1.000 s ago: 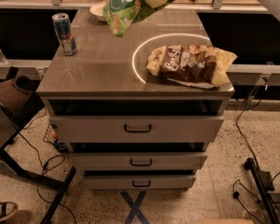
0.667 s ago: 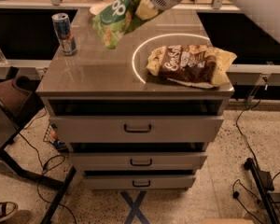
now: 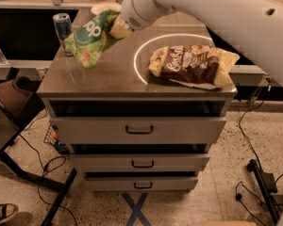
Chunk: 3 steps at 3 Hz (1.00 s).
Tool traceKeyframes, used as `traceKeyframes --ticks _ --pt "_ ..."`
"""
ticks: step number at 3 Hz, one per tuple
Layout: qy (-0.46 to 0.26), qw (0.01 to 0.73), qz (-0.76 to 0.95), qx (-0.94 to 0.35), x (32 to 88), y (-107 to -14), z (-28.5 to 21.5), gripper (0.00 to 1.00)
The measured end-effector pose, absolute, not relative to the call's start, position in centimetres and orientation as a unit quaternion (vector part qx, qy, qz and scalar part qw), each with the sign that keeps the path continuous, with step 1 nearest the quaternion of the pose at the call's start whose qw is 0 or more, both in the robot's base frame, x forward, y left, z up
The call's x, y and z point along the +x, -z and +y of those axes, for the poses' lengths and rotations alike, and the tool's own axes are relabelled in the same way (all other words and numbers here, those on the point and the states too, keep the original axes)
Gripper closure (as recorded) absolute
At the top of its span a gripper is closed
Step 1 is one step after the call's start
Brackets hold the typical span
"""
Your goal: Move green rice chip bag near redbull can
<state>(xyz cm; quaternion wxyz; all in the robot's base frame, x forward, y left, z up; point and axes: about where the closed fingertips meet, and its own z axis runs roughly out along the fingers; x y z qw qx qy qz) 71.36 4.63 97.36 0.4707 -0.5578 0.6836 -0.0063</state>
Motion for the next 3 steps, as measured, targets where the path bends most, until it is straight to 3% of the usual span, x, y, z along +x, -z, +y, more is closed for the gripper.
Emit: traceKeyframes --ticks 2,3 --pt "-0.057 0.464 0.651 -0.598 71.8 -92.4 10.0 1.0" --pt "-0.059 0.463 0.648 -0.601 71.7 -92.2 10.4 0.83"
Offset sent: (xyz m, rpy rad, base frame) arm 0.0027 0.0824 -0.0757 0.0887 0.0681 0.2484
